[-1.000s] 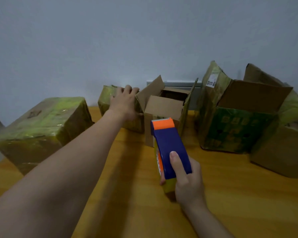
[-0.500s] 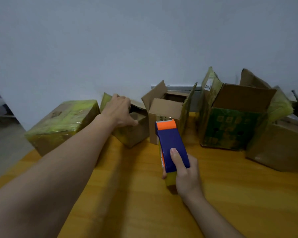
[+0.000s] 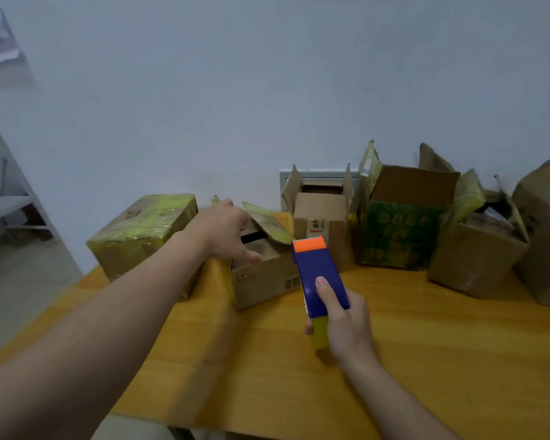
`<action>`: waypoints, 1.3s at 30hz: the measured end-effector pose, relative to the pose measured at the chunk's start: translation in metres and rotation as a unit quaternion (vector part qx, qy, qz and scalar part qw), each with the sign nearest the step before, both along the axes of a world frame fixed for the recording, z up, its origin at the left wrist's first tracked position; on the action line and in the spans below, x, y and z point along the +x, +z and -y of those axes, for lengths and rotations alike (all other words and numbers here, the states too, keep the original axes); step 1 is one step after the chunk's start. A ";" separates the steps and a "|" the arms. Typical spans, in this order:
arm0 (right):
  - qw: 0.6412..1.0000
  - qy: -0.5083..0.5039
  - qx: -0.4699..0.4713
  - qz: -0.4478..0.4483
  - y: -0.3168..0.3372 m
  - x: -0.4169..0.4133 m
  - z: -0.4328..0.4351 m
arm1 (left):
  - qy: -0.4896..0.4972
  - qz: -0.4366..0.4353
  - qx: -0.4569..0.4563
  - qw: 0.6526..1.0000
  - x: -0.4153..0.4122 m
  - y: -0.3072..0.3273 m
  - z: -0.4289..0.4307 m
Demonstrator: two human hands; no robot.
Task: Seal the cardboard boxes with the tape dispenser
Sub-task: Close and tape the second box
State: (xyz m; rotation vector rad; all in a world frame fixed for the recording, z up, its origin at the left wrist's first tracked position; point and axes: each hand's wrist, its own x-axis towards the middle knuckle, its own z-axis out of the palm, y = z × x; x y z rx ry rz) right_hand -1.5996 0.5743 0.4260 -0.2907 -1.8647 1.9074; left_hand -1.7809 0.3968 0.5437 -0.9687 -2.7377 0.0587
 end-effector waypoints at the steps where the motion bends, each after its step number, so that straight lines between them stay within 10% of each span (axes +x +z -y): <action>1: 1.000 -0.006 0.000 -0.005 0.000 0.006 -0.001 | -0.009 -0.008 -0.005 1.000 0.010 0.000 -0.002; 12: 0.991 -0.095 0.037 -0.088 0.038 0.058 -0.053 | 0.006 -0.107 -0.079 0.991 0.115 0.014 -0.077; 21: 0.977 -0.143 0.049 -0.153 0.076 0.080 -0.100 | -0.123 0.231 0.033 0.965 0.159 0.023 -0.113; 25: 0.979 -0.116 0.045 -0.163 0.082 0.083 -0.110 | -0.130 0.163 0.173 0.963 0.133 0.010 -0.077; 31: 0.975 -0.074 0.060 -0.201 0.095 0.076 -0.108 | 0.028 0.300 0.188 0.935 0.111 -0.044 -0.052; 39: 0.977 0.078 0.054 -0.191 0.114 0.064 -0.105 | 0.025 0.204 0.178 0.962 0.137 -0.069 -0.078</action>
